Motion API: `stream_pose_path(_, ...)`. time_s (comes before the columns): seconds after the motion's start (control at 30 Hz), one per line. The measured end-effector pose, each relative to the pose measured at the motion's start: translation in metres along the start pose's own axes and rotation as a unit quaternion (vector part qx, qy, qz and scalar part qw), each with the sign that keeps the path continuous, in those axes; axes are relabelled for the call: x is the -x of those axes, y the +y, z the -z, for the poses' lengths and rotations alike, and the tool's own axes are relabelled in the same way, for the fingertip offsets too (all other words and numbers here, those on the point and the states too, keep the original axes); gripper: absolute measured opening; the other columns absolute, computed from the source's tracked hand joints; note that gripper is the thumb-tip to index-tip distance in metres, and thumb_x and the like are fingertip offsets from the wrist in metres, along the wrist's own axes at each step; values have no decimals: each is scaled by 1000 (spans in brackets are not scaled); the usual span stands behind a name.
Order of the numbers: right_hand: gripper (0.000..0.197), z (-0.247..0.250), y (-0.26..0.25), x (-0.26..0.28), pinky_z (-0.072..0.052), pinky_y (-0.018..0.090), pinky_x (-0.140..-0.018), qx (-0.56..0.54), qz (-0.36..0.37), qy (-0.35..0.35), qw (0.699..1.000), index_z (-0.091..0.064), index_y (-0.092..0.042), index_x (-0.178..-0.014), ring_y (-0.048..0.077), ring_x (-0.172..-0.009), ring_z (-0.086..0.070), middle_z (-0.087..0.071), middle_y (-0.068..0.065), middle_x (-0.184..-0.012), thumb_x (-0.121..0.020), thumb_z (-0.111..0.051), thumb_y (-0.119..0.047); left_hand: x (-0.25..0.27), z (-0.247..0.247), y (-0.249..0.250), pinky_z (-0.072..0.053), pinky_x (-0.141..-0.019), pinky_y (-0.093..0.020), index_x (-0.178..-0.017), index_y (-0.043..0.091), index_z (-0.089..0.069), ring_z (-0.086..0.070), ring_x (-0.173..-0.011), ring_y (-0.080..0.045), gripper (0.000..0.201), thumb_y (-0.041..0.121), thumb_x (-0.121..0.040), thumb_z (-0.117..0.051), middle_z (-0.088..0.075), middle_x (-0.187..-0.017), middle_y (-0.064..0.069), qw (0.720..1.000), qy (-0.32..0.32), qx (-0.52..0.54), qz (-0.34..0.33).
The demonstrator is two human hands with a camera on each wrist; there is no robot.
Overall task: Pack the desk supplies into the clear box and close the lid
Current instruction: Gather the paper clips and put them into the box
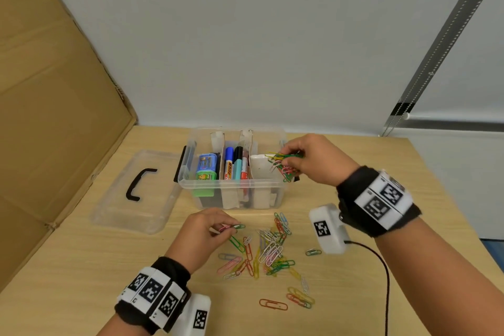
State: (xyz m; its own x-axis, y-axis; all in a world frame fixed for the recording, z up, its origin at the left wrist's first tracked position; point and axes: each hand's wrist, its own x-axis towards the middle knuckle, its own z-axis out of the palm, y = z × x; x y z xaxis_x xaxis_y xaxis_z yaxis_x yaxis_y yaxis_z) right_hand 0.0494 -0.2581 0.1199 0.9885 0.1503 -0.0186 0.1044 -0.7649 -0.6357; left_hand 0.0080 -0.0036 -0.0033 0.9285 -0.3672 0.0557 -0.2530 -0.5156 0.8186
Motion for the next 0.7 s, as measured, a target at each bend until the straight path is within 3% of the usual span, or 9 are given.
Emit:
stream_pose_path(0.17, 18, -12, -17, -43, -46, 22, -76, 170, 8, -66, 983, -71, -13, -103, 17, -90, -64, -69, 3, -101, -91, -58, -10, 3, 1, 2, -46, -68, -7, -93, 26, -77, -60, -83, -3, 19, 11, -80, -73, -62, -100, 20, 1000, 2, 0, -1)
stream_pose_path(0.27, 19, -28, -24, -64, -48, 24, -79, 250, -1, -142, 958, -68, -9, -107, 18, -87, -59, -68, 7, -108, -92, -57, -10, 5, 2, 3, -46, -69, -7, -93, 25, -77, -60, -84, -2, 19, 11, -80, -73, -61, -101, 20, 1000, 2, -1, -4)
stream_pose_path(0.33, 24, -38, -27, -72, -48, 30, -89, 297, -19, -182, 937, -64, -4, -113, 21, -90, -57, -65, 11, -117, -93, -53, -12, 6, 3, 2, -46, -69, -7, -93, 25, -77, -59, -84, -1, 19, 11, -81, -73, -61, -101, 20, 1000, 3, -2, -5)
stream_pose_path(0.4, 30, -45, -27, -75, -45, 33, -99, 328, -33, -204, 922, -59, -4, -123, 26, -106, -59, -60, 12, -126, -95, -50, -12, 7, 2, 1, -46, -69, -6, -92, 26, -77, -60, -83, 0, 20, 11, -80, -73, -61, -99, 20, 1000, 6, 0, 0)
stream_pose_path(0.5, 34, -43, -25, -72, -42, 32, -100, 299, -37, -227, 926, -58, -11, -128, 25, -118, -55, -58, 8, -130, -96, -48, -14, 10, 2, -2, -47, -71, -8, -91, 27, -77, -61, -84, -3, 20, 10, -80, -73, -63, -97, 19, 1000, 12, 11, 4)
stream_pose_path(0.57, 34, -37, -20, -65, -40, 30, -99, 255, -23, -198, 946, -58, -17, -128, 21, -118, -53, -57, 3, -131, -97, -46, -13, 12, 2, -3, -47, -71, -8, -92, 27, -77, -61, -84, -2, 21, 10, -80, -73, -65, -92, 16, 1000, 14, 15, 9)
stream_pose_path(0.7, 31, -33, -3, -36, -42, 24, -94, 139, 31, -54, 988, -61, -16, -122, 16, -109, -58, -63, 2, -123, -99, -41, -14, 15, 1, -4, -49, -71, -9, -92, 27, -77, -62, -85, -2, 21, 10, -80, -73, -67, -85, 13, 1000, 19, 21, 10)
